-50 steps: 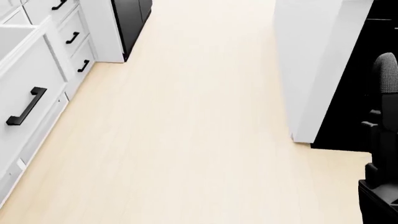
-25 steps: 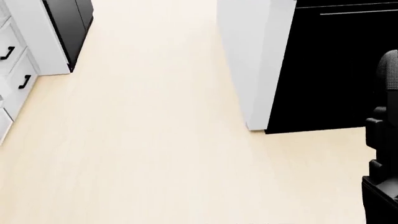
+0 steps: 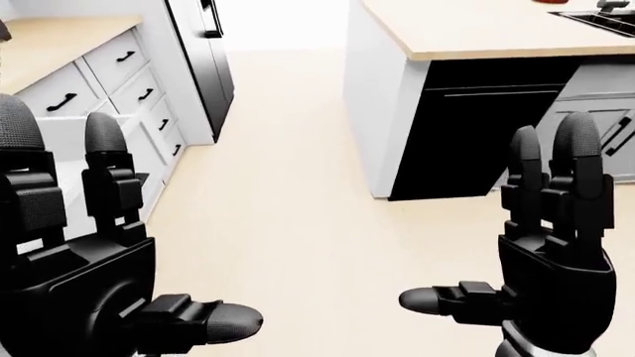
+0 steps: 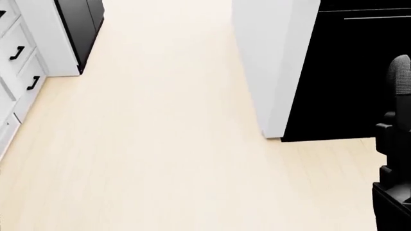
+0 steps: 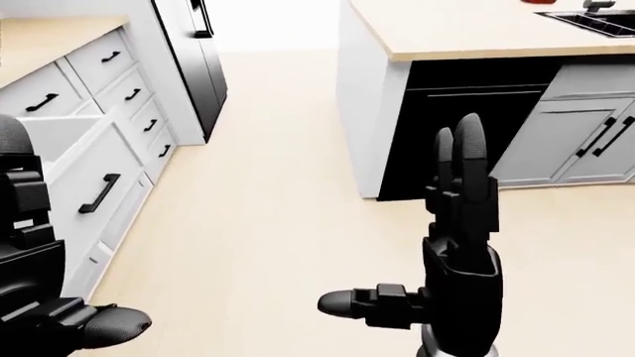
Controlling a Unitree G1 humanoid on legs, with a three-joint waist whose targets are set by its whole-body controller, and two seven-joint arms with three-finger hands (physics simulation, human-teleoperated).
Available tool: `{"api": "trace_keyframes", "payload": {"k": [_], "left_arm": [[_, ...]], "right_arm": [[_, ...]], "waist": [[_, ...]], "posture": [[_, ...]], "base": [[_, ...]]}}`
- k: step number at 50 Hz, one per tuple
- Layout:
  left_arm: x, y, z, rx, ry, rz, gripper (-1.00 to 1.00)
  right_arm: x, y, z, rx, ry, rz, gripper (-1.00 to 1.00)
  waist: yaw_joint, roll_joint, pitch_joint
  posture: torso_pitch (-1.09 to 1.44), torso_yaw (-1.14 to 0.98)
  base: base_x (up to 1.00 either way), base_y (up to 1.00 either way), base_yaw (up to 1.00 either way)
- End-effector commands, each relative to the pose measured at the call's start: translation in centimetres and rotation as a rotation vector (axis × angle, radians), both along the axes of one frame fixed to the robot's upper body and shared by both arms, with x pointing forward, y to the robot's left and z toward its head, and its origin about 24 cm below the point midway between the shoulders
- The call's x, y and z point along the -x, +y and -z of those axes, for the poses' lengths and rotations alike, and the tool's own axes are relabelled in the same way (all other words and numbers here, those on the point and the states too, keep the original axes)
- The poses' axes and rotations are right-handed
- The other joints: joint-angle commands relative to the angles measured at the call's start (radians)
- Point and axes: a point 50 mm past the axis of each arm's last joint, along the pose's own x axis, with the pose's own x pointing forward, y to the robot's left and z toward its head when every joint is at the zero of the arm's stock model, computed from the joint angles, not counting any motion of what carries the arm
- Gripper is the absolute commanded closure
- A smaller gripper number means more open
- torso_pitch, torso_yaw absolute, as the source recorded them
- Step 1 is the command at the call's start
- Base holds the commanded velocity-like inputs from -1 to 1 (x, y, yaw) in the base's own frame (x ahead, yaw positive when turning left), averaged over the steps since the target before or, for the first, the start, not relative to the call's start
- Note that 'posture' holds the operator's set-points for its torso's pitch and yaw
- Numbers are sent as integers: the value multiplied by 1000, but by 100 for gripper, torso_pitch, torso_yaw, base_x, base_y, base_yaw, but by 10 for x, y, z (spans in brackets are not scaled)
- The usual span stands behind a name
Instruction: Close the right drawer.
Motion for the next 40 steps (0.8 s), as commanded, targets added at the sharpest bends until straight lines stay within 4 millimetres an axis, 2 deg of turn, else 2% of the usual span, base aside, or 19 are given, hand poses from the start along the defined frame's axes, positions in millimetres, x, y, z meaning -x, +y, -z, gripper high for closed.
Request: {"api": "trace_keyframes", "payload": {"k": [1, 5, 7, 10, 11, 12, 13, 14, 21, 25, 26, 27, 28, 30, 33, 35, 38, 39, 40], "left_arm": [[6, 0, -8, -14, -61, -5, -100], [6, 0, -8, -13, -61, -5, -100], [6, 0, -8, -12, -61, -4, -100], [6, -1, -8, -12, -60, -4, -100], [6, -1, -8, -13, -61, -4, -100], [7, -1, -9, -12, -61, -4, -100], [7, -1, -9, -12, -61, -3, -100], [7, -1, -9, -12, -61, -4, -100], [6, -1, -9, -13, -61, -4, -100], [6, -1, -9, -13, -61, -5, -100], [7, -1, -9, -13, -62, -5, -100], [7, -1, -9, -13, -61, -5, -100], [7, -1, -9, -13, -61, -4, -100], [7, -1, -9, -13, -61, -4, -100], [7, -1, -9, -14, -60, -4, -100], [7, -1, -9, -13, -60, -5, -100], [7, -1, -9, -14, -61, -5, -100], [7, -1, -9, -14, -61, -4, -100], [7, -1, -9, -14, -61, -5, -100]], "right_arm": [[5, 2, -8, -2, -57, -10, -100], [5, 2, -8, -6, -56, -10, -100], [5, 2, -8, -9, -55, -10, -100], [4, 2, -8, -7, -52, -7, -100], [4, 2, -9, -7, -51, -9, -100], [4, 2, -9, -8, -52, -8, -100], [4, 2, -9, -8, -51, -8, -100], [4, 2, -8, -8, -50, -9, -100], [4, 2, -8, -11, -48, -11, -100], [3, 2, -8, -13, -46, -11, -100], [4, 2, -8, -12, -46, -10, -100], [4, 2, -8, -13, -46, -10, -100], [4, 1, -8, -14, -46, -11, -100], [3, 2, -8, -13, -45, -11, -100], [4, 2, -8, -12, -43, -11, -100], [3, 1, -7, -14, -42, -10, -100], [4, 1, -8, -15, -42, -9, -100], [3, 2, -8, -15, -41, -10, -100], [3, 1, -8, -15, -42, -10, -100]], "waist": [[3, -8, -12], [8, -19, -18], [9, -6, -12], [6, 44, -8], [7, 81, -21], [4, 93, -34], [21, 73, -16], [16, 75, -6], [12, 5, -4], [9, -62, -13], [-3, -25, -12], [6, -41, -11], [3, -43, -14], [6, -34, -22], [7, -5, -7], [4, 27, -4], [11, 113, -19], [17, 65, -6], [13, 74, -6]], "posture": [[0, 0], [0, 0], [0, 0], [0, 0], [0, 0], [0, 0], [0, 0], [0, 0], [0, 0], [0, 0], [0, 0], [0, 0], [0, 0], [0, 0], [0, 0], [0, 0], [0, 0], [0, 0], [0, 0]], "base": [[2, 16, 0], [1, 20, 0], [0, 24, 0], [0, 23, 0], [0, 23, 0], [0, 23, 0], [0, 23, 0], [0, 24, 0], [0, 24, 0], [0, 23, 0], [0, 23, 0], [0, 23, 0], [0, 23, 0], [0, 24, 0], [0, 23, 0], [0, 23, 0], [0, 24, 0], [0, 23, 0], [0, 23, 0]]}}
